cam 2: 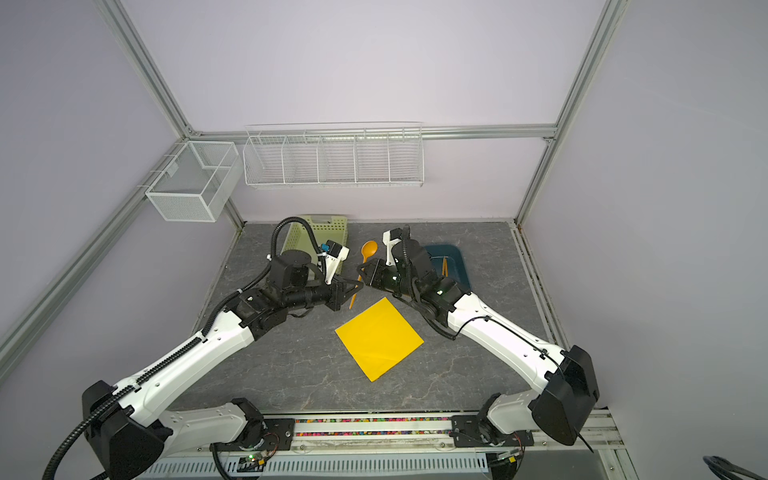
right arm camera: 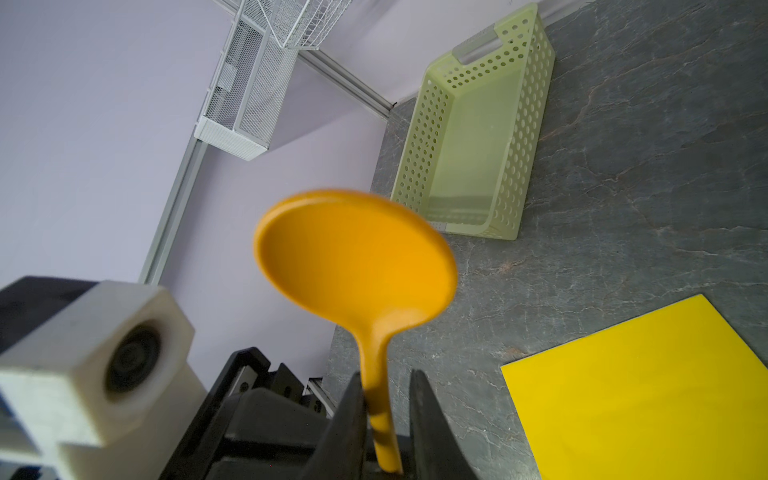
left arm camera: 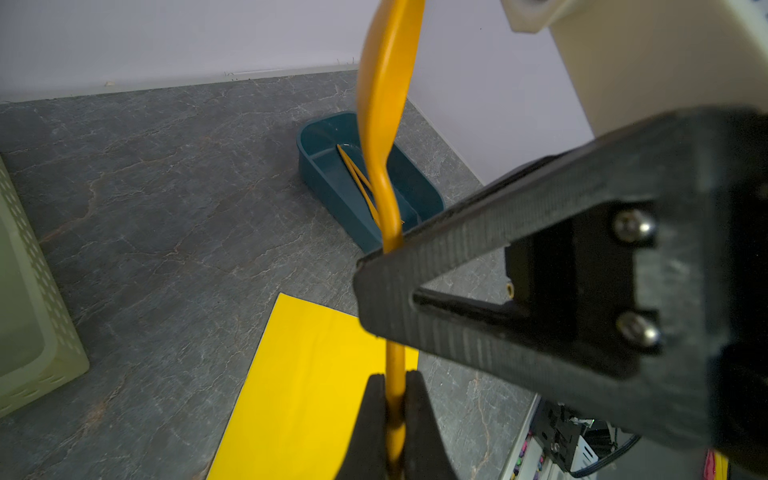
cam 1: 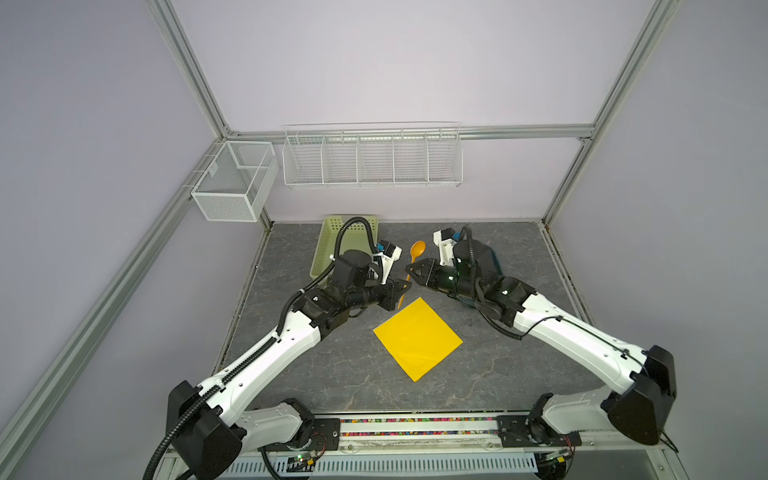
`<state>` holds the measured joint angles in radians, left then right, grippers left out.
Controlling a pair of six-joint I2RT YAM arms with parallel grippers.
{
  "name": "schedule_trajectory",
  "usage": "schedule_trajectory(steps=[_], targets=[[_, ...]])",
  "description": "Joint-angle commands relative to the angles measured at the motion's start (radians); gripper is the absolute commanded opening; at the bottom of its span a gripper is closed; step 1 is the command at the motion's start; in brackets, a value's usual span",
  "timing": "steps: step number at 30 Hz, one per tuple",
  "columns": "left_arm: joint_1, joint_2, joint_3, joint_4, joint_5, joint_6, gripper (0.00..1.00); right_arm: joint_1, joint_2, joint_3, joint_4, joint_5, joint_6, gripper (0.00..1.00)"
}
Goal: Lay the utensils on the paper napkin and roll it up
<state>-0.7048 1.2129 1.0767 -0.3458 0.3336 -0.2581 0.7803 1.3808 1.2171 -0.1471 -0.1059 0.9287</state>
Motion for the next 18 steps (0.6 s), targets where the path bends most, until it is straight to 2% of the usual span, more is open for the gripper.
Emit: schedule_trajectory(steps=[1, 6, 18], targets=[[0.005, -0.017, -0.006, 0.024, 0.004, -0.007, 0.0, -0.007, -0.005, 0.01, 0.025, -0.015, 0.051, 0.19], [0.005, -0.017, -0.008, 0.026, 0.0, -0.008, 0.0, -0.006, -0.007, 0.009, 0.012, -0.017, 0.057, 0.16], [0.005, -0.023, -0.012, 0.018, -0.023, -0.007, 0.0, -0.007, -0.015, -0.003, 0.004, -0.014, 0.067, 0.19]])
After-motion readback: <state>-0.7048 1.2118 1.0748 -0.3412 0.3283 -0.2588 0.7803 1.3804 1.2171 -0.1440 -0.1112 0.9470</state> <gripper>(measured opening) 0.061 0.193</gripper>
